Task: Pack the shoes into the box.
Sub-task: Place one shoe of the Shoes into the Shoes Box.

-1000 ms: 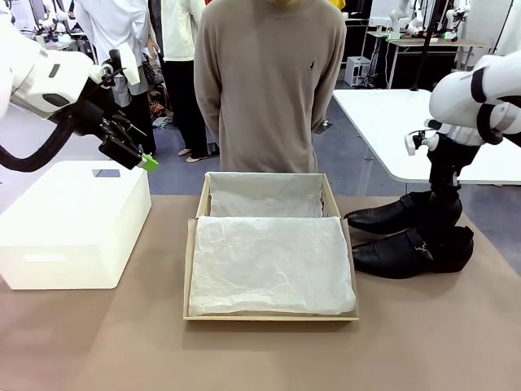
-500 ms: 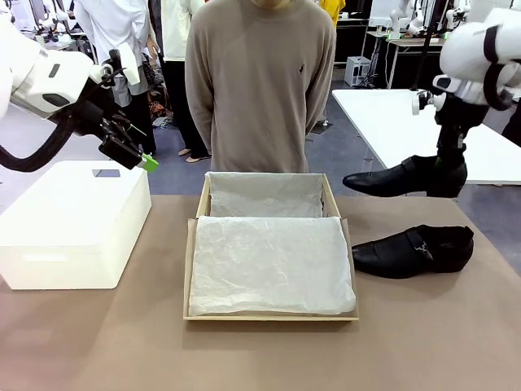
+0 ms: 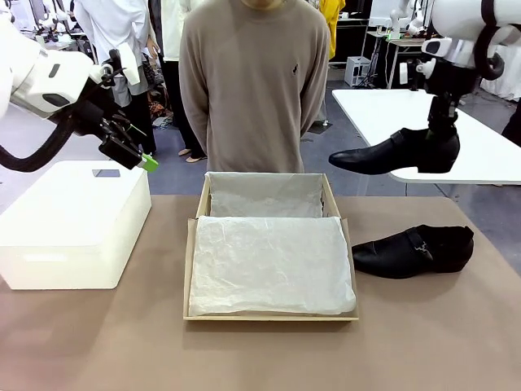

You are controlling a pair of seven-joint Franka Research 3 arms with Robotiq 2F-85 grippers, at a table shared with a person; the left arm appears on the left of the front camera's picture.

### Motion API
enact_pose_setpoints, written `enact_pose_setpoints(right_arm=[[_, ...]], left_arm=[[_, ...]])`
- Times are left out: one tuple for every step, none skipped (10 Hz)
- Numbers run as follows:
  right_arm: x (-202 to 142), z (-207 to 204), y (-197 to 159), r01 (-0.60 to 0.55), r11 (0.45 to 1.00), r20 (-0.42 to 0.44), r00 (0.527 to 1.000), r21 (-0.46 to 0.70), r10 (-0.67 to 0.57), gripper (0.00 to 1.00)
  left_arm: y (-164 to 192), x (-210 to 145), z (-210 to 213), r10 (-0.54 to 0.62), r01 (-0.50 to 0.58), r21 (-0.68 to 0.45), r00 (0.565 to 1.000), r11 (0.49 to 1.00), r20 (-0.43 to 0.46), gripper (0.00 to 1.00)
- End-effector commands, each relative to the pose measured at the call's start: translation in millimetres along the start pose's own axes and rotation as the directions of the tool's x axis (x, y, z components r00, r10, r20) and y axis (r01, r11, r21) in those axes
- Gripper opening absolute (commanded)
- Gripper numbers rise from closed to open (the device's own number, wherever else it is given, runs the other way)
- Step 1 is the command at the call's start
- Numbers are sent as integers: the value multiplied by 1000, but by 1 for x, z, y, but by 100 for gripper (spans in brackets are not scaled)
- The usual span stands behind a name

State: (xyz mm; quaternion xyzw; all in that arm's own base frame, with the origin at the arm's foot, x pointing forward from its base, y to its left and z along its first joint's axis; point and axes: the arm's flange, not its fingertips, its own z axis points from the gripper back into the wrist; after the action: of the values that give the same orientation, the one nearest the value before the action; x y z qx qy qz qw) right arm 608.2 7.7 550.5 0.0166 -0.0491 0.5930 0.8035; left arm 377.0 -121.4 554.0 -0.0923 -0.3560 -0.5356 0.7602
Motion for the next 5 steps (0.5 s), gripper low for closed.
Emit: enact_pose_setpoints(right_arm=[[23,11,20,37,999,-9,999,-29,-37,0],[32,12,28,12,1000,9,1000,-4,-12,0],[41,12,36,-13,1000,10,1000,8,13,0],[47,13,42,-18,1000,1,1000,8,18,0],[49,15,46,-25,1000,0,1000,10,25,0]], left_arm=[[0,0,0,8,-8,-7,1000,1000,9,100],[0,0,0,8,-8,-7,1000,1000,9,100],[0,0,0,8,-8,-7,1000,1000,9,100],[0,0,0,8,-8,-7,1000,1000,9,100],[0,0,0,8,-8,-7,1000,1000,9,100]])
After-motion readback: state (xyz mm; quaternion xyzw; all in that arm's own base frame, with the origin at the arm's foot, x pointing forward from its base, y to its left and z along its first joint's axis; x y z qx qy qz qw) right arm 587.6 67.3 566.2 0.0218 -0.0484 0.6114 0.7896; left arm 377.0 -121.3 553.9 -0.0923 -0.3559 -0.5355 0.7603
